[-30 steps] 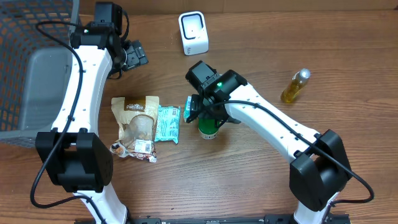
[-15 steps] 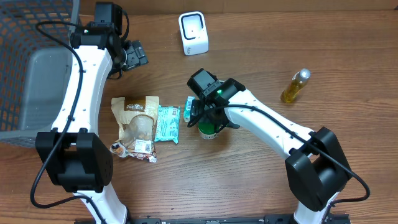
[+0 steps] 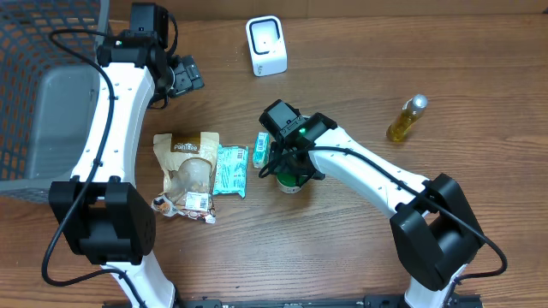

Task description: Scan the item barcode

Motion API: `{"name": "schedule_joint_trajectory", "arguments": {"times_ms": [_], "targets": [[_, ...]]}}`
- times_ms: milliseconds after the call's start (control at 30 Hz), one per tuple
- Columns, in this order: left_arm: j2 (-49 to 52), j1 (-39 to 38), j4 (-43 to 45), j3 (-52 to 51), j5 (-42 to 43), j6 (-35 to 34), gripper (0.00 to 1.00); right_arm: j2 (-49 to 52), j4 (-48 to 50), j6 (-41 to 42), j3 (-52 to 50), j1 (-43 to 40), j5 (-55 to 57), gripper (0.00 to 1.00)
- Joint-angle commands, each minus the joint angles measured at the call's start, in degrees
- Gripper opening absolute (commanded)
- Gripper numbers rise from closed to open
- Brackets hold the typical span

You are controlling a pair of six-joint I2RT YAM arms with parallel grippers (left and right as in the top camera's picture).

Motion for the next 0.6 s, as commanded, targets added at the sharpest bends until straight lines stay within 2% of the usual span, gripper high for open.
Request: {"name": "schedule_joint_trajectory", "arguments": {"times_ms": [0,100,567], "targets": [[-0.8,0.0,0.0,1.1,0.3,-0.6,1.00,-2.0,0.0,0.0,-0.3,-0.1,1.1,0.73],[-0.8,0.0,0.0,1.1,0.3,-0.6,1.00,-2.0,-0.4,0.0,-0.3,-0.1,3.8,0.70],[-0.8,0.0,0.0,1.1,0.3,-0.6,1.00,-2.0,-2.0,0.0,-0.3,-0.1,8.0,0.70]]}}
